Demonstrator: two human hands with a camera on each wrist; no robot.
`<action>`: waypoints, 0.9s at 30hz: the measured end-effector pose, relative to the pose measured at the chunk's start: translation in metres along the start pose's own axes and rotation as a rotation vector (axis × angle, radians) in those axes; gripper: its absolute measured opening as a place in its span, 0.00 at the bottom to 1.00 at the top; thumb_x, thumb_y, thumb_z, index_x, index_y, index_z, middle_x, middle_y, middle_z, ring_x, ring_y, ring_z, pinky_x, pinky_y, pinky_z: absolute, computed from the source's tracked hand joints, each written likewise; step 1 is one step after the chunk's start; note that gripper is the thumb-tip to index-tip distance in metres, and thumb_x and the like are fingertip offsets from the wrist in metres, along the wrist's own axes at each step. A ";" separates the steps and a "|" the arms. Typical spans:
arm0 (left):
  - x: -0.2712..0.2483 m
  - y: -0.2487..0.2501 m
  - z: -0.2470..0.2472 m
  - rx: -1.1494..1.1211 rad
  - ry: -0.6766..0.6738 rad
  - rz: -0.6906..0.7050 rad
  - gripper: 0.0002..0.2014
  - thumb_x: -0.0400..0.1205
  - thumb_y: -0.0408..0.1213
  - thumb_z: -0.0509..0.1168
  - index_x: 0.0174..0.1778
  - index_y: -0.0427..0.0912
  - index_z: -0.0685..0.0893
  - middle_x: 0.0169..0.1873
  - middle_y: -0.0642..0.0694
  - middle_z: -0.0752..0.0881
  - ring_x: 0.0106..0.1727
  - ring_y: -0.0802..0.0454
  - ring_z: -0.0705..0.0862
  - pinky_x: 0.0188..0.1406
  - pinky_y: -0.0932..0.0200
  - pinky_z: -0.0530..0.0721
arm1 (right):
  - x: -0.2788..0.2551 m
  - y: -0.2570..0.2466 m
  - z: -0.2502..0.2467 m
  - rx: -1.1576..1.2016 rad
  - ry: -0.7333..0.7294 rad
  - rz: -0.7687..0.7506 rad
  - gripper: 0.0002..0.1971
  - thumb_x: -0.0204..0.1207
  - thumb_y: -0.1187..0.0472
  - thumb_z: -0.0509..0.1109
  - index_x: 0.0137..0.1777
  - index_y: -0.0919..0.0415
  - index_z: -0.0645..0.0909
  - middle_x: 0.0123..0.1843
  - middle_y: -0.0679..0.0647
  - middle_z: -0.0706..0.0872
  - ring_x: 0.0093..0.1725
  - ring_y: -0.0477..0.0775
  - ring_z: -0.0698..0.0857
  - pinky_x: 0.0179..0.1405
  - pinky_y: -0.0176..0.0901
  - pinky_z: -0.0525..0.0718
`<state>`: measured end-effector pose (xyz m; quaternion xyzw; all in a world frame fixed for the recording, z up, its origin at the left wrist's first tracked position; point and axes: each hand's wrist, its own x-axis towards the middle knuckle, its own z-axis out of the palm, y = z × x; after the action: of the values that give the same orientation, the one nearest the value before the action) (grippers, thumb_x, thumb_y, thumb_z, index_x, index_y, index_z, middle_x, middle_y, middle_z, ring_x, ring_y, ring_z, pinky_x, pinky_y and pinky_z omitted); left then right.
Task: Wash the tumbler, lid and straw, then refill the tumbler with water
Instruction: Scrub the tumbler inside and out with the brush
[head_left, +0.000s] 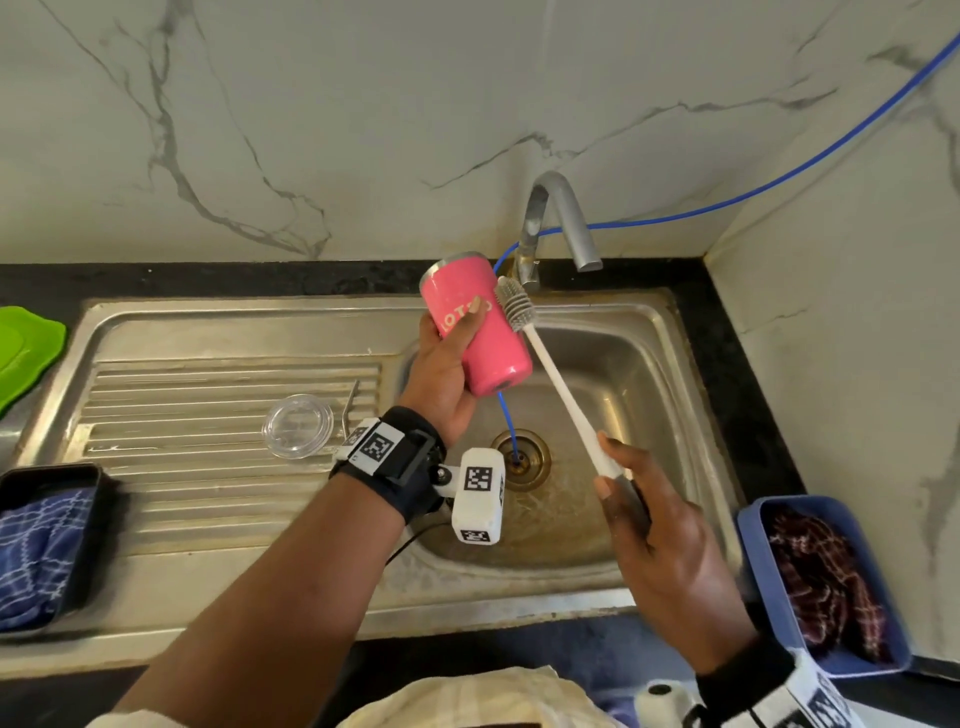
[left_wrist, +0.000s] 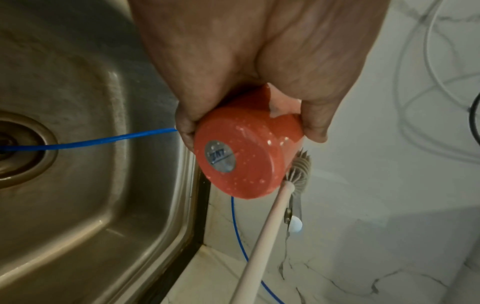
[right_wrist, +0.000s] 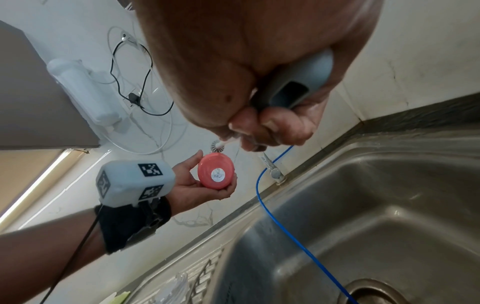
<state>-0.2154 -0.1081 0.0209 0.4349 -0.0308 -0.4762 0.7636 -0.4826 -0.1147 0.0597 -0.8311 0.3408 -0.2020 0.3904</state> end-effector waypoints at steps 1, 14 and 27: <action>0.001 0.001 0.002 -0.011 0.011 -0.001 0.36 0.81 0.42 0.76 0.84 0.47 0.69 0.75 0.33 0.83 0.73 0.32 0.85 0.66 0.22 0.85 | -0.003 0.002 -0.002 -0.003 -0.003 -0.004 0.19 0.88 0.60 0.66 0.76 0.42 0.75 0.28 0.37 0.76 0.22 0.41 0.70 0.25 0.24 0.67; -0.008 -0.007 0.025 -0.118 0.110 -0.014 0.37 0.77 0.44 0.76 0.82 0.40 0.73 0.74 0.32 0.84 0.69 0.33 0.87 0.57 0.38 0.91 | 0.000 0.020 -0.030 0.075 -0.035 -0.045 0.21 0.87 0.54 0.64 0.78 0.43 0.75 0.30 0.32 0.79 0.21 0.37 0.72 0.25 0.21 0.68; 0.001 -0.020 0.037 -0.064 0.265 0.061 0.43 0.74 0.49 0.80 0.83 0.42 0.69 0.72 0.30 0.84 0.60 0.36 0.91 0.51 0.40 0.91 | 0.010 0.043 -0.038 0.098 -0.096 -0.052 0.21 0.86 0.60 0.66 0.78 0.52 0.78 0.36 0.21 0.80 0.26 0.32 0.78 0.31 0.15 0.69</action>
<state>-0.2463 -0.1359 0.0294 0.4681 0.0722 -0.3920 0.7887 -0.5164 -0.1608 0.0502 -0.8282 0.2898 -0.1883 0.4412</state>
